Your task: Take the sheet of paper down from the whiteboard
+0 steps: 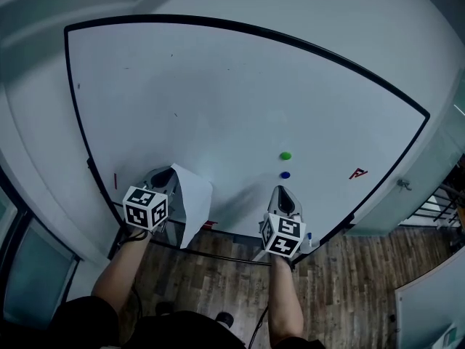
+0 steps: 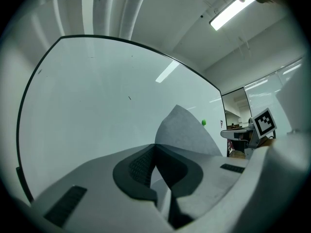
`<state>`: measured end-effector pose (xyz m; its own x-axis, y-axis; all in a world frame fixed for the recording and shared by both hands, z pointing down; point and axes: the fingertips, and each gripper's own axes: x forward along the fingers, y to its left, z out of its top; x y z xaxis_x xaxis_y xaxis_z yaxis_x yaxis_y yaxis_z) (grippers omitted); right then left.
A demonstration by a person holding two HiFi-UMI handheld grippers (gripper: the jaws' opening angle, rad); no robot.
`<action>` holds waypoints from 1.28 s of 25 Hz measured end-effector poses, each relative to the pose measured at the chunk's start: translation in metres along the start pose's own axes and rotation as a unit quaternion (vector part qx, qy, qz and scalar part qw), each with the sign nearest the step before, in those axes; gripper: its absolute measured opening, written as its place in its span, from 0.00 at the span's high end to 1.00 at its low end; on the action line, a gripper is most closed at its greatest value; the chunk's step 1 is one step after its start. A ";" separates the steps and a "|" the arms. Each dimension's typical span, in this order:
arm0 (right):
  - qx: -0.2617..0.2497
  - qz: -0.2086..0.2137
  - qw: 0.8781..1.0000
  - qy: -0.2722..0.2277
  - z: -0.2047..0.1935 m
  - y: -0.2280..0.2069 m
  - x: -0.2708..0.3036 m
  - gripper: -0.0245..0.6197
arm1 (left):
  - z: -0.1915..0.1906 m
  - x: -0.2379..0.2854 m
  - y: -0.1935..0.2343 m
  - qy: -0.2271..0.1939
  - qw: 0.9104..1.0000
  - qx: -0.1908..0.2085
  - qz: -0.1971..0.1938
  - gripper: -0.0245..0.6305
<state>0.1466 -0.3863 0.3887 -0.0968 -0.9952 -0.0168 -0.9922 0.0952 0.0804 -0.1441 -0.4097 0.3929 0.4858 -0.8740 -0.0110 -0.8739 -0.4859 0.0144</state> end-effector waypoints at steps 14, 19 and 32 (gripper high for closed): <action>-0.013 0.005 1.000 0.014 -0.009 -0.007 -0.006 0.92 | -0.002 0.001 -0.019 0.006 1.000 0.006 -0.011 0.93; -0.009 0.005 1.000 0.015 -0.011 -0.010 -0.007 0.92 | -0.007 0.002 -0.024 0.013 1.000 0.012 -0.012 0.93; -0.015 0.009 1.000 0.015 -0.009 -0.010 -0.004 0.92 | -0.004 0.006 -0.026 0.014 1.000 0.025 -0.007 0.93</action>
<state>0.1575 -0.3838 0.3974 -0.1114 -0.9937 0.0144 -0.9876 0.1123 0.1097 -0.1181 -0.4025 0.3961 0.4975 -0.8673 0.0172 -0.8666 -0.4978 -0.0348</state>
